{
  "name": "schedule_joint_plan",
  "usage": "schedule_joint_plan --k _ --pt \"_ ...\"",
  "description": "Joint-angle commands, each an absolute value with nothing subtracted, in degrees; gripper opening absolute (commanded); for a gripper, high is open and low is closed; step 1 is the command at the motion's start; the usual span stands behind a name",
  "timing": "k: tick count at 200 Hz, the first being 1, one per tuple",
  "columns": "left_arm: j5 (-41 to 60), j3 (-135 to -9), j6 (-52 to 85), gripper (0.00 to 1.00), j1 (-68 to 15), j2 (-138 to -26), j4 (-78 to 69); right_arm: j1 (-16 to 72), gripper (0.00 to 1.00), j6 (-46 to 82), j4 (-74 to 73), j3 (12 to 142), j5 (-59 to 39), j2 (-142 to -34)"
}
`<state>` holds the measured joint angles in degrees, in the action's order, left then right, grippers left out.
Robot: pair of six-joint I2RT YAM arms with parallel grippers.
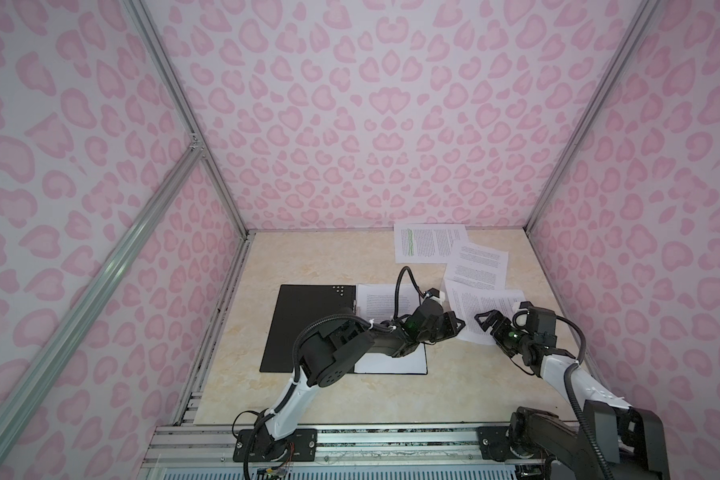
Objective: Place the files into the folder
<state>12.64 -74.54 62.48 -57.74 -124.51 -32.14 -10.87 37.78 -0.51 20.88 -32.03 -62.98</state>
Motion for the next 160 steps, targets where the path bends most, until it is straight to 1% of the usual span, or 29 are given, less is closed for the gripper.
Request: schedule_joint_plan --k 1,55,92,110,134,146,160 --pt "14.9 -78.1 45.7 0.04 -57.4 -112.6 -17.7 -11.2 0.97 36.9 -0.3 20.1 -32.8 -59.8" --pt "16.1 -85.7 24.6 0.04 -52.7 -102.6 11.1 -11.3 0.97 38.7 -4.4 15.2 -30.2 -43.9" --pt "10.7 -90.4 8.3 0.04 -49.6 -96.5 29.0 -9.3 0.97 38.4 -6.3 13.5 -28.1 -32.6" --pt "5.9 -88.1 -0.8 0.04 -49.2 -92.3 31.1 -6.0 0.97 37.2 -7.9 12.8 -25.4 -28.7" --pt "-2.7 -83.9 -9.1 0.04 -49.0 -86.2 30.7 1.3 0.97 33.9 -11.3 11.3 -17.7 -24.5" --pt "-5.4 -81.5 -12.2 0.04 -48.6 -83.0 28.7 4.9 0.97 31.8 -11.8 12.0 -14.9 -23.5" --pt "-6.9 -78.8 -15.3 0.04 -48.0 -79.8 26.2 8.8 0.97 27.9 -14.5 12.6 -14.5 -23.6"
